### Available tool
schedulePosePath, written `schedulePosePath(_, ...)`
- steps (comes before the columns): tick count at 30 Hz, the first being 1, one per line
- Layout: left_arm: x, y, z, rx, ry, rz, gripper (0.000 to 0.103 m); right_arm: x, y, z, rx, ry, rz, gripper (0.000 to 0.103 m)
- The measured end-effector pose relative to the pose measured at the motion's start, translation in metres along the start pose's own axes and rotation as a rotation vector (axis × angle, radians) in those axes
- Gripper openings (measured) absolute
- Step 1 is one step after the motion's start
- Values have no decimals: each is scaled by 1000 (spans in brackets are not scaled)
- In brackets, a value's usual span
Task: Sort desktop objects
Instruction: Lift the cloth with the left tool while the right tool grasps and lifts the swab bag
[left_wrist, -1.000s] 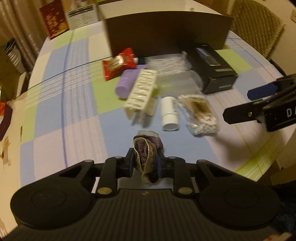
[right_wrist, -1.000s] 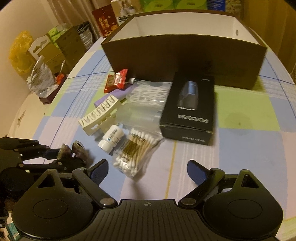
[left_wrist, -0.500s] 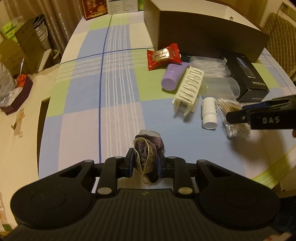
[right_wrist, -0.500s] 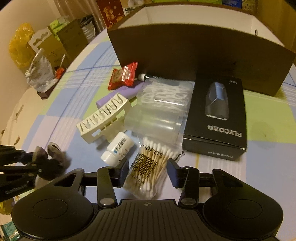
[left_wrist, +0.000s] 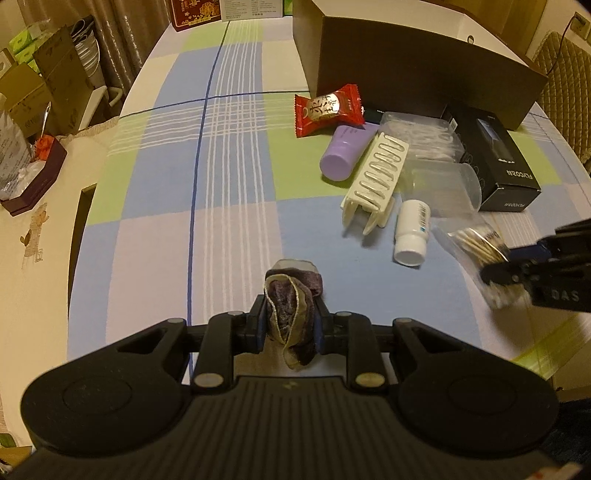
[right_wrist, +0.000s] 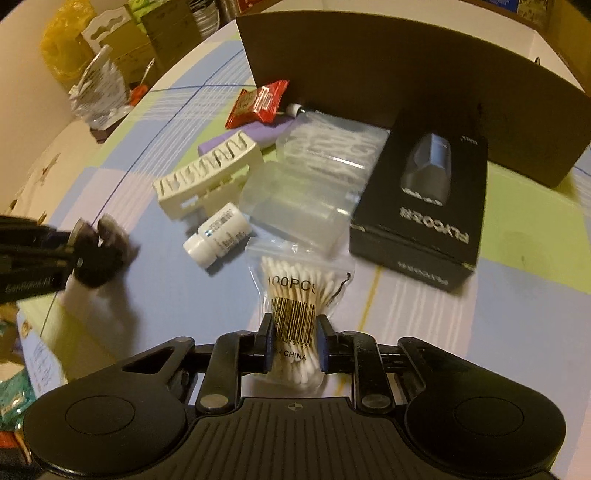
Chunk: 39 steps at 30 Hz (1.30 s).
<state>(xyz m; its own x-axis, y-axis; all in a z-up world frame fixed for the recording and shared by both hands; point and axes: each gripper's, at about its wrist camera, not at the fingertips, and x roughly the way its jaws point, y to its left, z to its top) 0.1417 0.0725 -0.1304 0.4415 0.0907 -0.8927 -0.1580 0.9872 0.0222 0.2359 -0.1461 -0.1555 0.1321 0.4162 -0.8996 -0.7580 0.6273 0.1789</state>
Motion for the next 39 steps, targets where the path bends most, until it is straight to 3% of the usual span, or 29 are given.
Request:
schedulePosePath(6, -10, -3, 5, -28, -17, 17, 19, -25, -13, -5, 10, -18, 61, 16)
schedulePosePath(16, -45, -22, 34, -40, -123, 30, 18, -74, -40, 16, -20, -145, 86, 16)
schedulePosePath(25, -58, -64, 97, 12, -244, -13, 18, -101, -74, 46, -32, -235, 64, 16)
schedulePosePath(39, -32, -111, 206, 80, -332, -24, 18, -115, -127, 126, -70, -352, 2, 16)
